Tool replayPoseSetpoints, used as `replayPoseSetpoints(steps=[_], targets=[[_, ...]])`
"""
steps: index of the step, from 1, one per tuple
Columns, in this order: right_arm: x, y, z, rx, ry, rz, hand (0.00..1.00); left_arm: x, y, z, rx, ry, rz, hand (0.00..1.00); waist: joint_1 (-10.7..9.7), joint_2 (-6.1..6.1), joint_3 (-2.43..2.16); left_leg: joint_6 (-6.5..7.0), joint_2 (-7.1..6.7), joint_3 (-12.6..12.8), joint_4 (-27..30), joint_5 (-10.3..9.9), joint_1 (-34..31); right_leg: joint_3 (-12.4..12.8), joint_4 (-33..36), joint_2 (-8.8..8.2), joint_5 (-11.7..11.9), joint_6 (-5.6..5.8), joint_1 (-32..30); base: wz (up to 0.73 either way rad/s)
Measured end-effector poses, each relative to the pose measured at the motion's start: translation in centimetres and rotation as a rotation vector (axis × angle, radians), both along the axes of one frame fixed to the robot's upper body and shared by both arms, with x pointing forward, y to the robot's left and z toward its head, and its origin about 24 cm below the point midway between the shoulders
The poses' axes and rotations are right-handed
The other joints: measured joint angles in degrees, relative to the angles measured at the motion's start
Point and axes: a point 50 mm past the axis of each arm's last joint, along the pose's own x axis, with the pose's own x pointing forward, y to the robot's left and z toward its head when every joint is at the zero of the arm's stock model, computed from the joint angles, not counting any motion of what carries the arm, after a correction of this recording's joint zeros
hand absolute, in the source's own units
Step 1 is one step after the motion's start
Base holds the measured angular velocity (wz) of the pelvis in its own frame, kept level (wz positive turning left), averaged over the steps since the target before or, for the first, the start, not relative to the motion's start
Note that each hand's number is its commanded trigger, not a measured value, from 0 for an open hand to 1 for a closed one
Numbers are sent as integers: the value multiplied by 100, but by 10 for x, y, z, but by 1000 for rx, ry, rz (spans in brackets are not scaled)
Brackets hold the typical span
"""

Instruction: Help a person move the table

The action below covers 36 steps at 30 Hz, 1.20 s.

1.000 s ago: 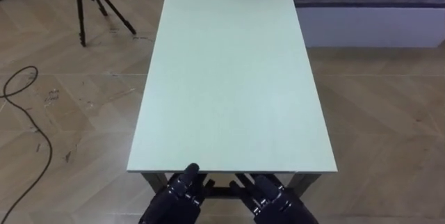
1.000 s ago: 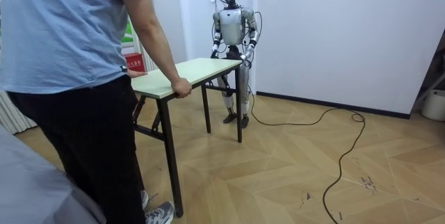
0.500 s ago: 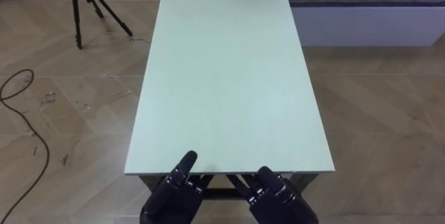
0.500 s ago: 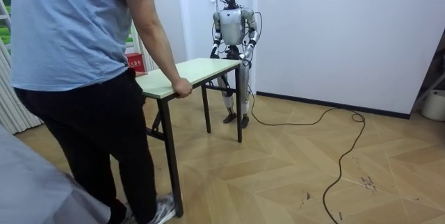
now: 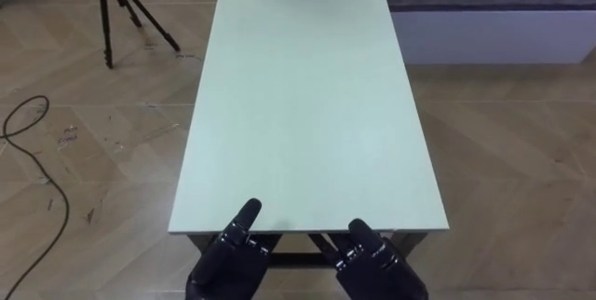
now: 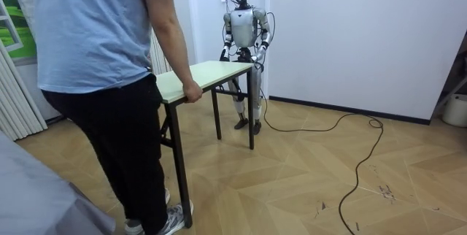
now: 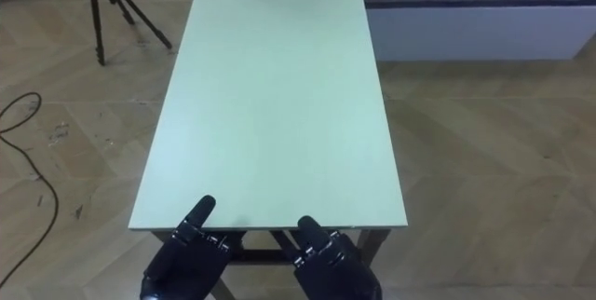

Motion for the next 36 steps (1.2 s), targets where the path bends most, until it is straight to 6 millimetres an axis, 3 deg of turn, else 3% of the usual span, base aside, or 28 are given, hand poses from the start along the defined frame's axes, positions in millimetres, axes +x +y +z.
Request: replayPoseSetpoints(steps=[11,16,32,33,34,35,36], targets=[[8,0,2,24,41,-86,0,3,2,0,20,30,12,0,13,11,-2,0,1,1,24,1,15,3,-4,-1,0,0,20,0],[18,4,5,47,56,-120,0,6,2,-1,32,59,19,0,14,80,41,1,-3,-11,32,1,14,-16,-3,-1,0,0,24,0],[29,0,7,42,99,-203,0,6,-1,-3,41,114,34,0,97,80,35,2,-3,-15,15,4,14,-50,-14,0,0,0,21,0],[29,0,7,42,99,-206,16,6,-1,-3,43,116,34,0,106,78,35,2,-3,-14,15,4,13,-56,-14,0,0,0,20,0],[29,0,7,44,101,-209,63,6,0,-3,47,123,38,0,118,76,35,2,-3,-13,15,4,10,-73,-14,-1,0,0,20,0],[30,-1,7,47,103,-214,100,6,1,-4,52,131,44,53,128,76,35,2,-2,-12,15,4,8,-84,-14,-2,0,0,21,0],[30,-1,7,51,104,-218,100,6,1,-4,54,134,47,100,132,76,35,2,-2,-12,15,4,7,-84,-14,-2,0,0,21,0]])
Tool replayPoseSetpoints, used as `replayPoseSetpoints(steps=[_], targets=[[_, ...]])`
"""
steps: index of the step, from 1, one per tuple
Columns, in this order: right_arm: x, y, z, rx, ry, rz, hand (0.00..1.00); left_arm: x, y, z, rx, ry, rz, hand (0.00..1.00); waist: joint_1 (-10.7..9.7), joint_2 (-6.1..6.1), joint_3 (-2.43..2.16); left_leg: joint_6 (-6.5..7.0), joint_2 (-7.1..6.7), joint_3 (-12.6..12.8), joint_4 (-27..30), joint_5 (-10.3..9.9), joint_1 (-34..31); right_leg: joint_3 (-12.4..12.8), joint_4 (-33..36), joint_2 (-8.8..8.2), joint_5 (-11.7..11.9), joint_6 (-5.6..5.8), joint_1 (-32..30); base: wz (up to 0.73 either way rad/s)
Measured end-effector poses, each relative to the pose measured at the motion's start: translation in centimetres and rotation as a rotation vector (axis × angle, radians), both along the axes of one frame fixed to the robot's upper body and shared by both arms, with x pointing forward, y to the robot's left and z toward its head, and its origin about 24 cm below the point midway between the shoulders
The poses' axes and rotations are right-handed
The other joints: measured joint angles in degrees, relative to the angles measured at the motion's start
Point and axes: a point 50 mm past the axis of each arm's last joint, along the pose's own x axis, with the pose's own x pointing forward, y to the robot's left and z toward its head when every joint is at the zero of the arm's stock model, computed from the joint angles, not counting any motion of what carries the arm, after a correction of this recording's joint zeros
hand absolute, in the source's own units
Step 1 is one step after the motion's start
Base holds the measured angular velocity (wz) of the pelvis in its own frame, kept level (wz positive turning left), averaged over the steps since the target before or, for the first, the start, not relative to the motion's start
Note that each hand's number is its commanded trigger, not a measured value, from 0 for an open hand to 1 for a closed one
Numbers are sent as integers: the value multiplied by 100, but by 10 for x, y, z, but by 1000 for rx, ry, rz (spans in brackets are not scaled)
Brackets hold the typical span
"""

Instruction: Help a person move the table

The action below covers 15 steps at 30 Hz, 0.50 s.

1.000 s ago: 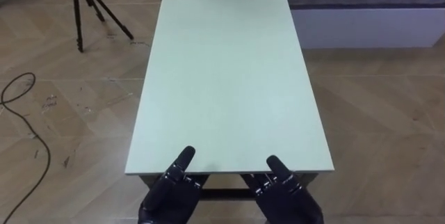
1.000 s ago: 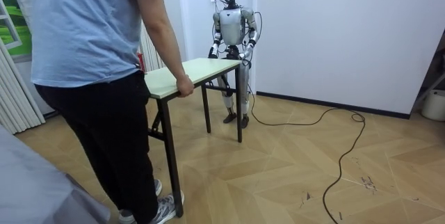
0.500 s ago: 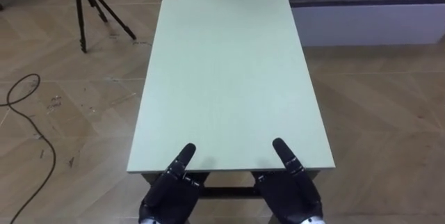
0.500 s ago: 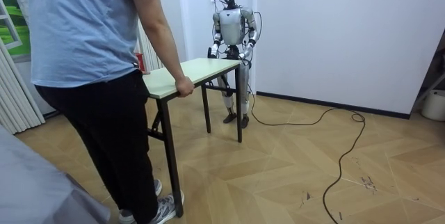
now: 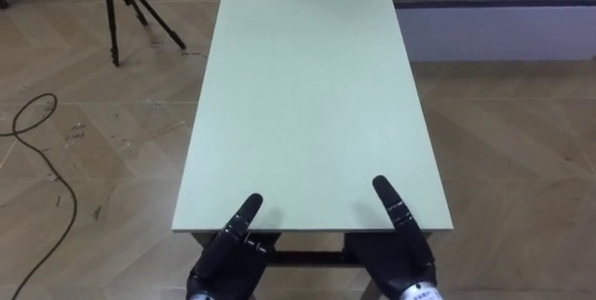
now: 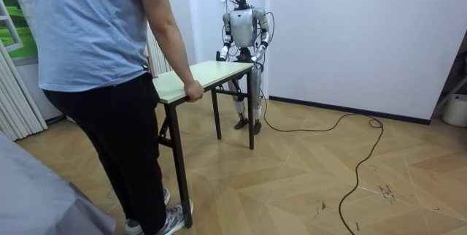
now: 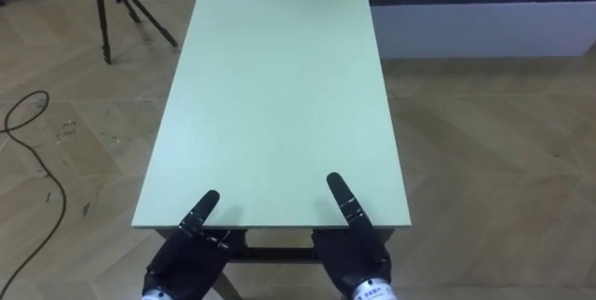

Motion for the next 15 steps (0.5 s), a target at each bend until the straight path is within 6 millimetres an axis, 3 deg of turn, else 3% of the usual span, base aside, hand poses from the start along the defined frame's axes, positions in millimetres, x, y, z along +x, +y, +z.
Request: replayPoseSetpoints(steps=[10,15], targets=[[-1,-1,-4,-31,88,-34,100,1,1,0,10,13,19,100,59,3,-8,0,-1,-1,2,1,-30,-24,2,-4,0,0,-10,3],[-3,-2,-7,-92,125,-32,100,0,-2,0,-1,15,10,100,63,-97,-42,-1,-5,-16,-7,1,44,-25,-8,-7,1,1,63,0]])
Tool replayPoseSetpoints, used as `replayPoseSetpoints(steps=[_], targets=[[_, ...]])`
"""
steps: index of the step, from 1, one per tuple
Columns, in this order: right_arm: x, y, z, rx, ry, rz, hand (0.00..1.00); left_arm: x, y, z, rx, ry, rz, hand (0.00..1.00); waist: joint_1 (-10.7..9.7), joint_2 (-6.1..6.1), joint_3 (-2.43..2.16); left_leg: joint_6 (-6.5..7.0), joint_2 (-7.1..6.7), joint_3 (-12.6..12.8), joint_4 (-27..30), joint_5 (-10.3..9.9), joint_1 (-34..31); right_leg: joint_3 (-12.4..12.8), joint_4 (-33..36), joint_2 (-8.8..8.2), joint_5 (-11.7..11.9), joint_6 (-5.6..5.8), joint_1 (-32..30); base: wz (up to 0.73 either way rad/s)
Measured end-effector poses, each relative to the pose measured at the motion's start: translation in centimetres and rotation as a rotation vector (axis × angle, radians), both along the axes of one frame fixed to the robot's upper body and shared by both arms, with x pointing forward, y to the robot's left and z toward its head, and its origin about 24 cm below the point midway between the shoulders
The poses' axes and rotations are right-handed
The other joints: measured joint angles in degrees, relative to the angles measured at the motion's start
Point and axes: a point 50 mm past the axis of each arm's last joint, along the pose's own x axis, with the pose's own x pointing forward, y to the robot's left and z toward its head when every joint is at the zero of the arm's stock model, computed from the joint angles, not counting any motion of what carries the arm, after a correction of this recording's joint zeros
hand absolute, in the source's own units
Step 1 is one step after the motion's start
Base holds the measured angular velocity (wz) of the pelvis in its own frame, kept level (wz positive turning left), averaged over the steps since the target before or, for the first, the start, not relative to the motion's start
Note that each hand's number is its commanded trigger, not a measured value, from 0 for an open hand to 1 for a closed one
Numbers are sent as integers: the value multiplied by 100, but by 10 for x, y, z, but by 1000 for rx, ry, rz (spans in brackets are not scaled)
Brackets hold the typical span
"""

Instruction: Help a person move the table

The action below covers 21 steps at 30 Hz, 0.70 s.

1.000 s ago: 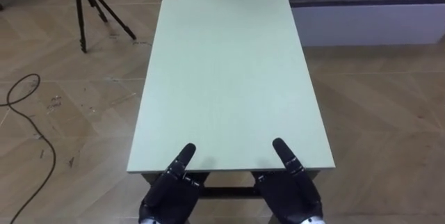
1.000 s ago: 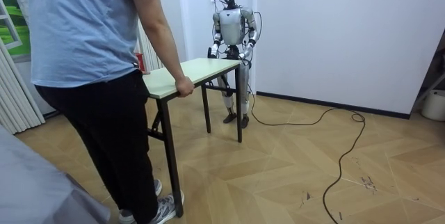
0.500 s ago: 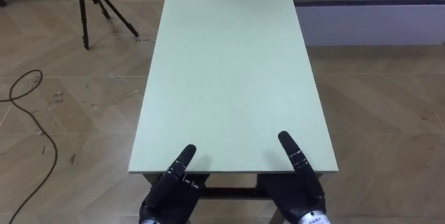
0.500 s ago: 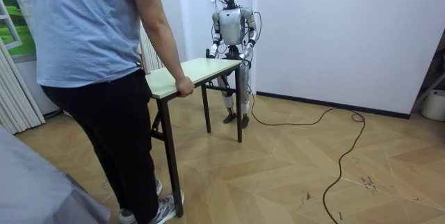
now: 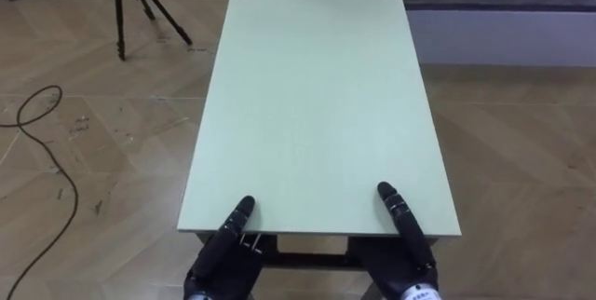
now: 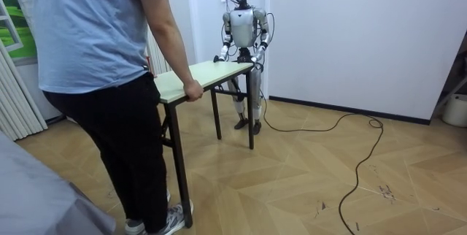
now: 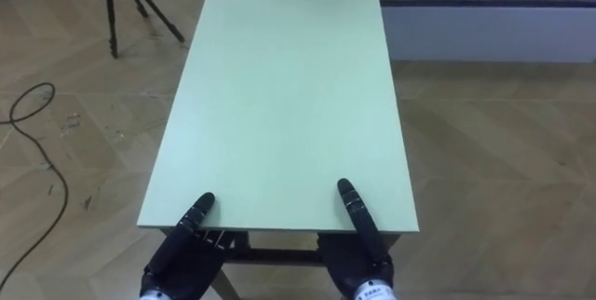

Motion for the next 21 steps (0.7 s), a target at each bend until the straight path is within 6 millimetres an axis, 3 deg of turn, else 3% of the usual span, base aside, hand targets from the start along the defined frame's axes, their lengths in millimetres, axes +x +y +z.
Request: replayPoseSetpoints(steps=[7,13,21], targets=[[2,3,2,-27,-9,2,100,0,-1,-1,7,24,3,100,-40,92,39,2,-11,16,-18,0,2,2,1,-15,28,46,-2,0],[2,3,3,-42,-19,3,100,-1,-1,-2,47,28,-1,100,-54,192,11,11,1,22,-25,6,-5,8,0,1,28,46,-15,0],[4,3,3,-46,-15,7,100,-2,0,-3,65,37,1,100,-34,210,14,22,0,21,-22,14,21,44,0,2,28,46,-3,0]])
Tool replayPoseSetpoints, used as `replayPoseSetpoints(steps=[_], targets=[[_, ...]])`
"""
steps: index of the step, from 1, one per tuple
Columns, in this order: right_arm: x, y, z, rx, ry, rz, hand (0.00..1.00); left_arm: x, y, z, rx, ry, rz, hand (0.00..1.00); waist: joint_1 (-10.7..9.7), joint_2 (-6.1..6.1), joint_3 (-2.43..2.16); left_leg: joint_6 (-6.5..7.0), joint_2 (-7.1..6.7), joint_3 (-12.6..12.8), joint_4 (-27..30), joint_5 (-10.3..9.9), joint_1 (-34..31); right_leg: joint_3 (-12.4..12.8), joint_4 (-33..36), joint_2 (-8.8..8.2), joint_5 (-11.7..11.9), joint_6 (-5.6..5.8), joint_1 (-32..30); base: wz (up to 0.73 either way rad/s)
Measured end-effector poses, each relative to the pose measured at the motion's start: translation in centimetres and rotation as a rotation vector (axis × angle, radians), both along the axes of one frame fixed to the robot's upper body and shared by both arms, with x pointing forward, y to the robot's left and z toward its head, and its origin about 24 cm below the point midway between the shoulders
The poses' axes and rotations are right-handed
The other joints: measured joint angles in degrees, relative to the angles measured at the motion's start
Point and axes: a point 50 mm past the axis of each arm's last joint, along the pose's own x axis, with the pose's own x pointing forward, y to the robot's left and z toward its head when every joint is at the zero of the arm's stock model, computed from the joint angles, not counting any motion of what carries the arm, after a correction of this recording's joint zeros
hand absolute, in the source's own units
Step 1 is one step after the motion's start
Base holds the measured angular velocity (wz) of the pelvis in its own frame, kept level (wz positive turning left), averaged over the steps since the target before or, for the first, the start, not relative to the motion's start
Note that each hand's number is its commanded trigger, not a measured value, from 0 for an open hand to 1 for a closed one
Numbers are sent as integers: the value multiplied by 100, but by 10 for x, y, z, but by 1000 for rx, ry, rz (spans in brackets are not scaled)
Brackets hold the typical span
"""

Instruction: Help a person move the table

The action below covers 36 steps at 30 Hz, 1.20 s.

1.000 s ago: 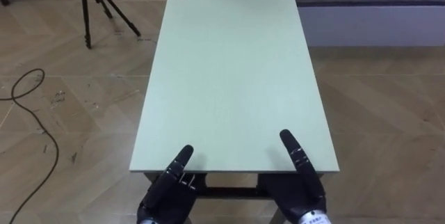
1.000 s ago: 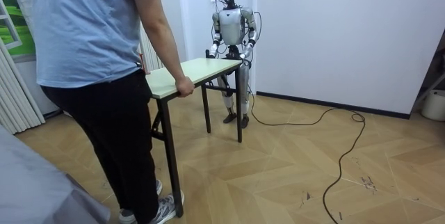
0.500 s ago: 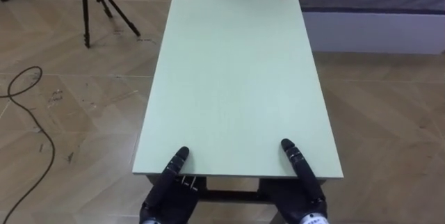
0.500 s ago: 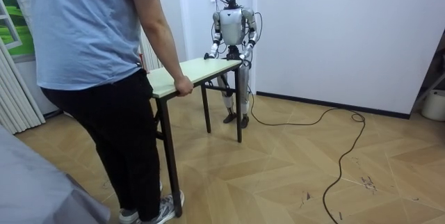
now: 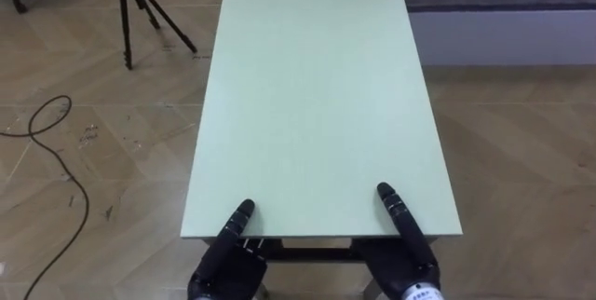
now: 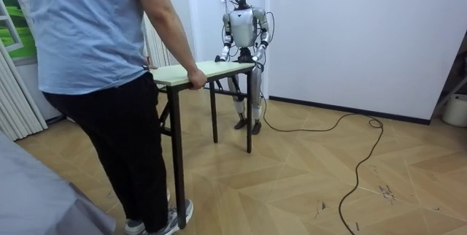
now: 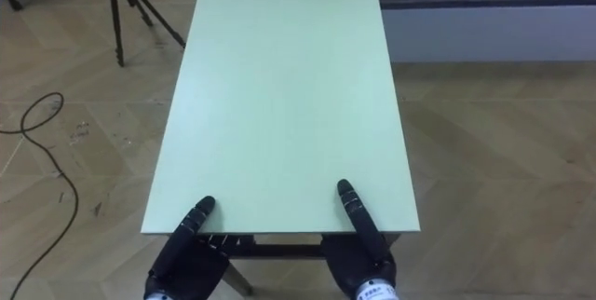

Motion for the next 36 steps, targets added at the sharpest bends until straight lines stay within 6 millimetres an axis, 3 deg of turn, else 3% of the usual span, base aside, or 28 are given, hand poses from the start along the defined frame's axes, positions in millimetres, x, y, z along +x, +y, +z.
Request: replayPoseSetpoints(steps=[16,21,24,25,26,27,28,29,30,31,32,33,34,36], targets=[[2,1,1,-3,-17,2,100,4,3,5,32,-40,-1,100,-12,-111,11,-1,1,-10,-31,0,22,10,-1,5,0,0,24,1],[1,-1,1,1,-15,-7,100,6,1,7,44,-54,-8,100,1,-154,5,-12,7,-24,541,-7,-233,17,58,19,-3,-6,6,3],[0,-3,1,-4,-8,-11,100,6,0,8,35,-51,-18,100,87,-149,3,-13,45,-269,1237,-7,-541,45,230,52,23,-53,-42,-11],[1,-4,2,-7,-10,-12,100,7,0,8,29,-54,-22,100,89,-144,-11,-55,50,-341,1422,-5,-671,52,199,84,43,-87,-57,0],[2,-7,4,-12,-15,-13,100,8,-1,10,24,-58,-26,100,119,-122,-35,-202,29,-452,1464,4,-758,52,190,109,58,-112,-119,4],[2,-8,5,-15,-17,-17,100,9,-2,11,22,-59,-30,100,108,-122,-36,-263,6,-526,1438,18,-771,44,176,106,65,-123,-141,12],[1,-10,7,-17,-19,-24,100,10,-4,12,13,-61,-37,100,115,-123,-51,-443,2,-603,1363,26,-772,23,80,84,92,-166,-180,0],[1,-9,10,-20,-18,-22,100,10,-7,12,5,-63,-32,100,159,-85,-61,-597,112,-520,1433,-89,-786,-81,-6,79,114,-201,-173,-10],[2,-9,11,-32,-17,-17,100,9,-7,12,0,-60,-28,100,161,-24,-56,-666,230,-424,1681,-197,-829,-198,0,117,116,-208,-169,-28],[1,-11,10,-58,-8,-6,100,2,-8,10,-14,-41,-18,100,134,121,-84,-663,483,-234,2198,-367,-831,-469,59,212,125,-224,-152,-23],[0,-13,10,-70,-2,-1,100,-3,-9,8,-22,-24,-18,100,86,205,-79,-640,633,-224,2349,-455,-743,-629,167,266,125,-225,-108,-15],[-1,-14,10,-74,1,-1,100,-4,-10,7,-25,-19,-23,100,47,229,-73,-649,676,-243,2282,-484,-673,-654,258,268,124,-226,-123,11],[-1,-16,10,-84,2,4,100,-6,-10,7,-25,-15,-31,100,-49,231,-27,-629,694,-251,1976,-524,-522,-715,565,245,124,-226,-229,24],[-1,-17,10,-84,5,5,100,-4,-12,9,-29,-18,-38,100,-102,212,0,-502,679,-264,1283,-550,-226,-633,1409,176,120,-220,-653,32]])
